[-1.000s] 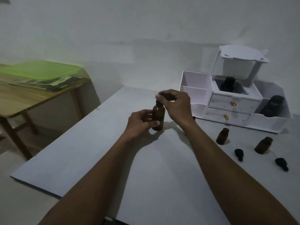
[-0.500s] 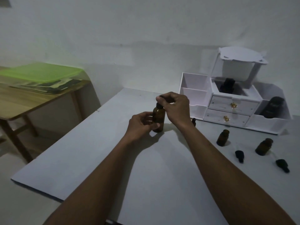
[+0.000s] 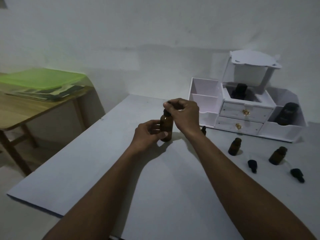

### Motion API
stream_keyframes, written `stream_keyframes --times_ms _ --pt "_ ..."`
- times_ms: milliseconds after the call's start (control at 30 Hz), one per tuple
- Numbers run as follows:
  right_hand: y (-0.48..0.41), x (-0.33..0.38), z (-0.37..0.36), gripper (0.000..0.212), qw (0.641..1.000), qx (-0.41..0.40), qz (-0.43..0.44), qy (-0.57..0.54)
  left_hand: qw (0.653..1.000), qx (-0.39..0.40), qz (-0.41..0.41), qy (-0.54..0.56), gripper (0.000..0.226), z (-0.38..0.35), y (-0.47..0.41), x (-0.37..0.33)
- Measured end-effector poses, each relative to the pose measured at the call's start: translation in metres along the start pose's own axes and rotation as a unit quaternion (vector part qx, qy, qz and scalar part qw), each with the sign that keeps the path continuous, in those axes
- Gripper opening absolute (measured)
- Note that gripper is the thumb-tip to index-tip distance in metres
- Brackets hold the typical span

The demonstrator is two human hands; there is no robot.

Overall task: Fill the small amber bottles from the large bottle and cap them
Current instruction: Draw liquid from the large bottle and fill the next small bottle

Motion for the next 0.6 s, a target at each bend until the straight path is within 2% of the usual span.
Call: stream_keyframes --times_ms 133,200,300,367,433,500,600 --pt "-0.007 0.016 0.012 0.020 0.999 0.003 0.033 0.009 0.999 -0.004 0.032 -0.012 0.051 -0.004 0.002 -0.004" --pt "-0.013 0.027 0.022 0.020 0.999 -0.015 0.052 0.003 0.999 -0.022 0.013 -0.048 0.061 -0.006 0.004 -0.005" --pt "-0.017 0.046 0.042 0.020 0.996 -0.040 0.081 -0.016 0.989 -0.114 -0.039 -0.087 0.070 -0.006 0.010 -0.010" --pt "-0.016 0.056 0.059 0.020 0.993 -0.059 0.098 -0.033 0.975 -0.179 -0.088 -0.100 0.059 -0.007 0.016 -0.017" --pt "-0.014 0.063 0.077 0.018 0.990 -0.074 0.108 -0.052 0.962 -0.205 -0.142 -0.114 0.047 -0.014 0.025 -0.026" --pt "-0.008 0.064 0.096 0.016 0.988 -0.086 0.112 -0.060 0.958 -0.199 -0.174 -0.109 0.031 -0.028 0.037 -0.034" --pt "0.006 0.053 0.124 0.010 0.988 -0.101 0.108 -0.042 0.971 -0.140 -0.172 -0.088 0.018 -0.060 0.048 -0.037"
Point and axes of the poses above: each hand's wrist, its own y-axis away from the middle knuckle, its own z-axis out of the back of the hand, x = y × z, the point moved 2 cm from there along -y, towards the middle knuckle, and after that the axes turned 8 degrees about x, right-handed, at the moved point
